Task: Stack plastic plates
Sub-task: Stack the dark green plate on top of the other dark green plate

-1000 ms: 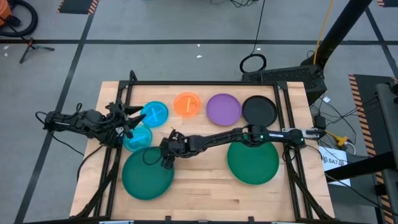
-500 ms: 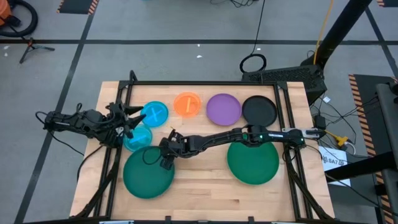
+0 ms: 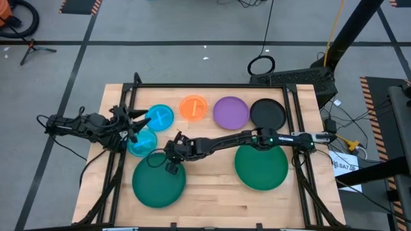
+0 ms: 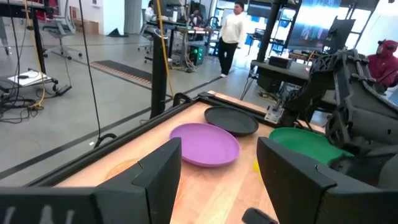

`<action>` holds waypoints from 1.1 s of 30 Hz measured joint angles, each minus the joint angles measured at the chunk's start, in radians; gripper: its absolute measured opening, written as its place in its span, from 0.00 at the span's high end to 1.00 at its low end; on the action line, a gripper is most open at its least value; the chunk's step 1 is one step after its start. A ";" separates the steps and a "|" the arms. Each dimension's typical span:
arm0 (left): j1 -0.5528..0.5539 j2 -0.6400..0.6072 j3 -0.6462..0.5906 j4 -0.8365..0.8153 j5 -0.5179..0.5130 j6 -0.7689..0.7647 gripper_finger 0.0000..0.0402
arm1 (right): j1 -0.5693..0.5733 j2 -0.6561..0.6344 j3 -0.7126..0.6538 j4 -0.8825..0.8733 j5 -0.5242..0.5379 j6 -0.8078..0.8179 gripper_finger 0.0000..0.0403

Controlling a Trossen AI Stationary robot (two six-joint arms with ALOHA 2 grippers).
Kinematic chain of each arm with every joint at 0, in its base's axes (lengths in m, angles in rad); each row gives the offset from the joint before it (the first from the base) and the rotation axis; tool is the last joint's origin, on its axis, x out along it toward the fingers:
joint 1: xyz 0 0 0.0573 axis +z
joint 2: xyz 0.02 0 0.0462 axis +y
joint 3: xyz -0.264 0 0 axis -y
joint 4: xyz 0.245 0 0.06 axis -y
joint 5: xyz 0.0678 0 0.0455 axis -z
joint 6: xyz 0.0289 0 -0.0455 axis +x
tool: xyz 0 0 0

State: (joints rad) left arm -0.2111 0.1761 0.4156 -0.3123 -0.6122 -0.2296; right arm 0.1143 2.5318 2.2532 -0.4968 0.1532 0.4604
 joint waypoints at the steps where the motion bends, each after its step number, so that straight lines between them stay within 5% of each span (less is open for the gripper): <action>1: 0.000 0.001 0.000 -0.003 0.000 -0.004 0.47 | 0.000 -0.013 0.000 -0.018 -0.001 -0.003 0.98; 10: 0.000 0.000 0.000 -0.007 0.000 -0.023 0.47 | 0.017 -0.152 -0.001 -0.249 0.013 -0.070 0.99; 18: 0.000 0.000 0.000 -0.007 0.000 -0.039 0.47 | 0.042 -0.307 -0.001 -0.565 0.180 -0.022 0.99; 27: 0.000 0.000 0.000 -0.006 0.000 -0.044 0.47 | 0.084 -0.433 -0.001 -1.024 0.407 0.220 1.00; 33: 0.000 0.000 0.000 -0.006 0.000 -0.045 0.47 | 0.122 -0.579 -0.096 -1.062 0.484 0.286 1.00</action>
State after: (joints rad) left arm -0.2111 0.1764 0.4156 -0.3179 -0.6121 -0.2750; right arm 0.2361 1.9531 2.1567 -1.5585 0.6376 0.7463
